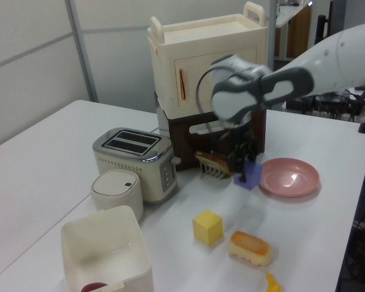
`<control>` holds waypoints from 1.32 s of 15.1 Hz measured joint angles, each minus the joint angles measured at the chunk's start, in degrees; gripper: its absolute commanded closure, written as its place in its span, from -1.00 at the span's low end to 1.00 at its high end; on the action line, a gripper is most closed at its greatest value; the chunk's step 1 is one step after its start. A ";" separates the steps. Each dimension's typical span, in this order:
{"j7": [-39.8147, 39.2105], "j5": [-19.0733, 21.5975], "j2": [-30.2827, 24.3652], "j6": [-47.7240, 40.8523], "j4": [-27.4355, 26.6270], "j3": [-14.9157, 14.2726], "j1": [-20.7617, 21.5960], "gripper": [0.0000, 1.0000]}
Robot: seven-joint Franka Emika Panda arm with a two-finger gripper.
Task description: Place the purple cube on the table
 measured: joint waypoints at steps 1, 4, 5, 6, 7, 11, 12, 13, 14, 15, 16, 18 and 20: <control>1.20 0.00 1.03 0.97 -0.01 0.01 0.97 -0.28; 2.49 -0.01 3.65 2.43 -0.01 0.01 2.07 -1.00; 2.61 -0.01 4.21 2.96 0.00 0.01 2.23 -1.00; 2.65 -0.06 4.54 3.25 0.02 0.01 2.35 -1.00; 2.67 -0.09 4.65 3.28 0.06 0.01 2.41 -1.00; 5.20 -0.10 3.80 3.22 0.77 0.00 2.84 -1.00; 5.81 -0.10 2.79 2.55 1.21 0.00 3.77 -1.00; 6.10 -0.10 1.76 1.41 1.81 0.00 4.68 -1.00; 6.31 -0.10 0.46 -0.26 2.79 0.01 5.66 -1.00; 6.78 -0.10 -1.19 -2.08 4.01 0.01 6.67 -1.00; 7.42 -0.09 -2.99 -3.49 5.18 0.03 7.50 -1.00; 8.25 -0.09 -6.19 -4.64 6.72 0.04 8.44 -1.00; 8.34 -0.09 -7.79 -4.66 7.55 -0.02 8.49 -1.00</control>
